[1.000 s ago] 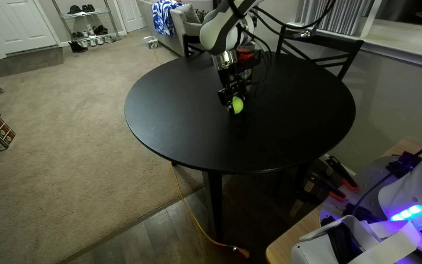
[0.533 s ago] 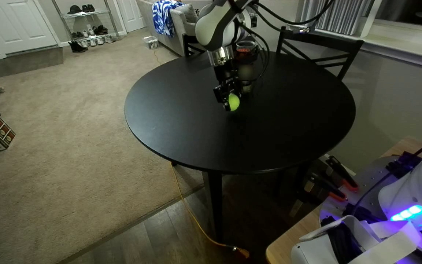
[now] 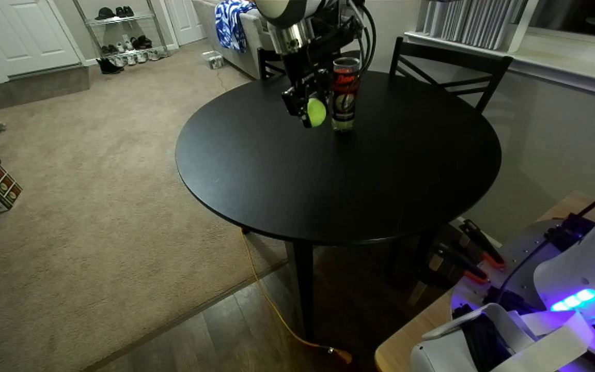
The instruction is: Put the tennis ball into the the cylinder
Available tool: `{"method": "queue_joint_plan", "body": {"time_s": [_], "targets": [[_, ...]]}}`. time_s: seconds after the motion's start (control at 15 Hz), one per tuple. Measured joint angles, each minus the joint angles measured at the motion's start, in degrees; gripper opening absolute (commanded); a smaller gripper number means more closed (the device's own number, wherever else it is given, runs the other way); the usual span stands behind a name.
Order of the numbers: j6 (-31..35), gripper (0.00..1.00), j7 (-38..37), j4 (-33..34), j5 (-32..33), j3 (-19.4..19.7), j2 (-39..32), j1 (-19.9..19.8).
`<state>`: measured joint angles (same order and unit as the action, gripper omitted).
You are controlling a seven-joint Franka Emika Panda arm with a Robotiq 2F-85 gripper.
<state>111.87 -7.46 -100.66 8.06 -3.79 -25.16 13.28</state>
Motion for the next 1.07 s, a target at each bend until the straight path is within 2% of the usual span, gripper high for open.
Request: {"method": "queue_joint_plan", "body": {"time_s": [0.2, 0.47, 0.8, 1.07], "targets": [[0.05, 0.43, -2.11, -1.46, 2.55, 0.04, 5.11, 0.45], [0.01, 0.43, -2.32, -1.84, 2.88, 0.24, 9.12, -0.37], [-1.21, 0.43, -2.27, -1.05, 2.77, 0.48, 9.9, -2.72], [-4.2, 0.43, -2.13, 2.07, 2.68, 0.88, 9.39, -4.36]]}}
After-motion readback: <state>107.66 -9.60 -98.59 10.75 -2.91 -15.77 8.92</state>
